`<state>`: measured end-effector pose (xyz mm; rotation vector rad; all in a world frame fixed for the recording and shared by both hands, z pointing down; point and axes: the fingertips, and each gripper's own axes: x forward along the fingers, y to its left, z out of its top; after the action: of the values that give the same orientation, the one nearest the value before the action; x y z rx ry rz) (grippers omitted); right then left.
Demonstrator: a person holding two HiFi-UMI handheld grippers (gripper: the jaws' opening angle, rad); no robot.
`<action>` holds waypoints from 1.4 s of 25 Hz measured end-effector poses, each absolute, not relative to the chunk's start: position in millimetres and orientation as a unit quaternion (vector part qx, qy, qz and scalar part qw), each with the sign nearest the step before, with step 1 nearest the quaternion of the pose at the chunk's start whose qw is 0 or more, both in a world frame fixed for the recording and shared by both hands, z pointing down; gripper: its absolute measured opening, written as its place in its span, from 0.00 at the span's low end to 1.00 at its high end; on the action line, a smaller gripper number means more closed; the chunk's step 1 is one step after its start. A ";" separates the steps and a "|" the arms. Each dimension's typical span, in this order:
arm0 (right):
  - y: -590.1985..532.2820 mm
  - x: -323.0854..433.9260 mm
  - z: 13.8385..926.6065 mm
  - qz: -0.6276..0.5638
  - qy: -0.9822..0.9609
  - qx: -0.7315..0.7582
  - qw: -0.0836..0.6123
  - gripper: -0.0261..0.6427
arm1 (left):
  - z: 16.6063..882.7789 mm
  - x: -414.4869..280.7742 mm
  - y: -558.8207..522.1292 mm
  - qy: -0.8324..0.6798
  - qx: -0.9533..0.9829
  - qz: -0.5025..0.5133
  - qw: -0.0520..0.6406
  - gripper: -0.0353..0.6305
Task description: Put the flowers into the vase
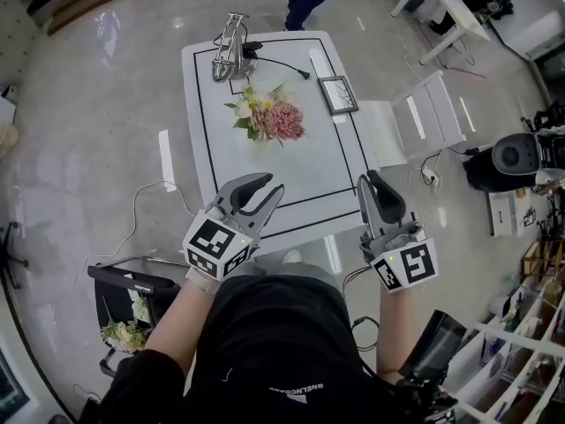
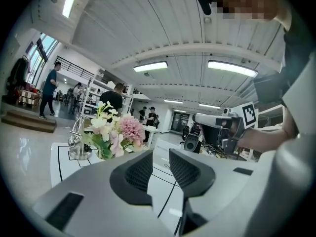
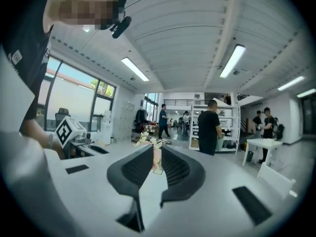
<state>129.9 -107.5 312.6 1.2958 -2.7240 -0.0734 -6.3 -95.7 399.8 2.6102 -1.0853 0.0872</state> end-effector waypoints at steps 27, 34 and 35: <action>-68.1 236.5 363.6 0.110 -0.853 0.509 -0.036 0.11 | 389.4 113.5 -90.0 -0.312 0.933 -0.001 0.182 0.07; -70.1 244.4 371.3 0.125 -0.848 0.513 -0.042 0.11 | 389.7 128.7 -91.1 -0.298 0.938 0.004 0.179 0.06; -70.7 244.3 371.5 0.124 -0.849 0.512 -0.041 0.11 | 390.2 130.3 -91.4 -0.297 0.938 0.005 0.179 0.06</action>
<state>244.3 -70.7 371.5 1.6532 -2.7391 0.4011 130.3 -91.4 390.2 2.6512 -0.8398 0.0142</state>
